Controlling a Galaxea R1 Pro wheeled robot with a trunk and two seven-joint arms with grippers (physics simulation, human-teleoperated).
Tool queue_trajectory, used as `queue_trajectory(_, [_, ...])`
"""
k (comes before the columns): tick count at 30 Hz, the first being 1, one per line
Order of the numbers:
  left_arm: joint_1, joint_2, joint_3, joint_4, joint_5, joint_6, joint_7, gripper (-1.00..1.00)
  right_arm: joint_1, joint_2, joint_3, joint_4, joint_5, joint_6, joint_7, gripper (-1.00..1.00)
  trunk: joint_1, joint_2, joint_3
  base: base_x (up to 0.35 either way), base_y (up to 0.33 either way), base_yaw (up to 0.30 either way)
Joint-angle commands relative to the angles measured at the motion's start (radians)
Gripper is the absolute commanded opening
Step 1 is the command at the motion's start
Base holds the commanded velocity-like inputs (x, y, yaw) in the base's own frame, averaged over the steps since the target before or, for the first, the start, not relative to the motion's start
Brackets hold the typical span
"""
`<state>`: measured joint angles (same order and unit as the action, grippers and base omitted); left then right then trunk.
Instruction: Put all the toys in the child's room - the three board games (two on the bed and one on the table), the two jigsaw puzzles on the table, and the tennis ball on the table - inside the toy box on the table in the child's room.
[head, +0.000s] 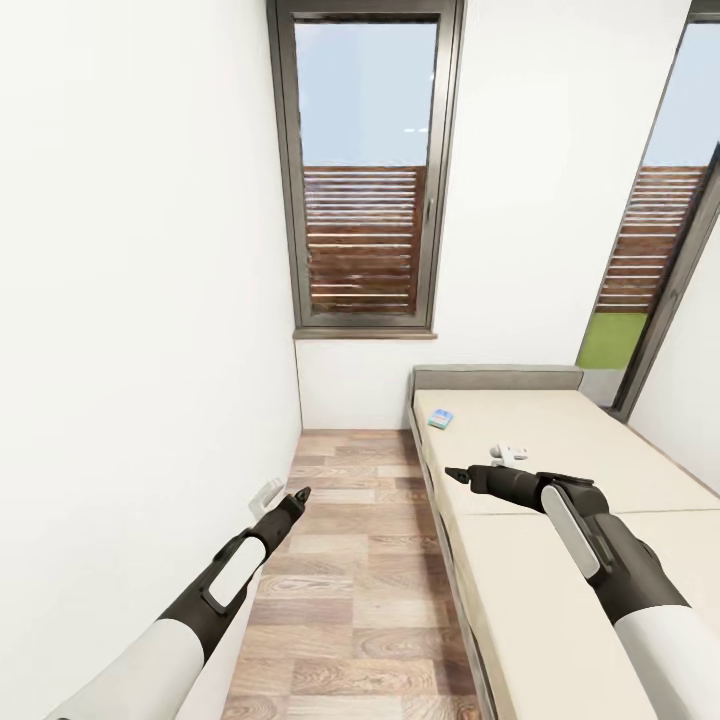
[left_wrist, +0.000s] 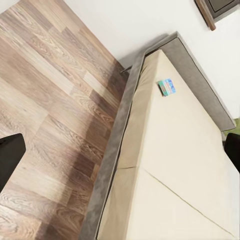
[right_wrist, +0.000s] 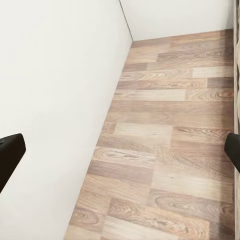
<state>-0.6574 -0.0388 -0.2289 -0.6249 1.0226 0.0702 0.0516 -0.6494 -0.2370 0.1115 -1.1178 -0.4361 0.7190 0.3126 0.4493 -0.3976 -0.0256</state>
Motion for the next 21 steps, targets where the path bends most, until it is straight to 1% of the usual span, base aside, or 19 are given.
queue_trajectory(1, [-0.001, 0.0, -0.003, -0.002, 0.008, 0.002, 0.002, 1.0, -0.001, -0.001, 0.001, -0.001, 0.0, 0.003, 0.002, 1.0, 0.001, -0.002, -0.002, 0.001, 0.001, 0.0])
queue_trajectory(11, [-0.001, 0.001, -0.003, -0.002, 0.008, 0.003, -0.013, 1.0, -0.001, -0.002, -0.001, -0.002, 0.0, 0.003, 0.002, 1.0, 0.001, -0.002, -0.002, 0.005, 0.0, 0.0])
queue_trajectory(21, [-0.001, 0.002, -0.003, -0.002, 0.008, 0.003, -0.025, 1.0, -0.001, -0.001, -0.001, -0.008, 0.0, 0.003, 0.002, 1.0, 0.001, -0.002, -0.002, 0.08, 0.0, 0.0])
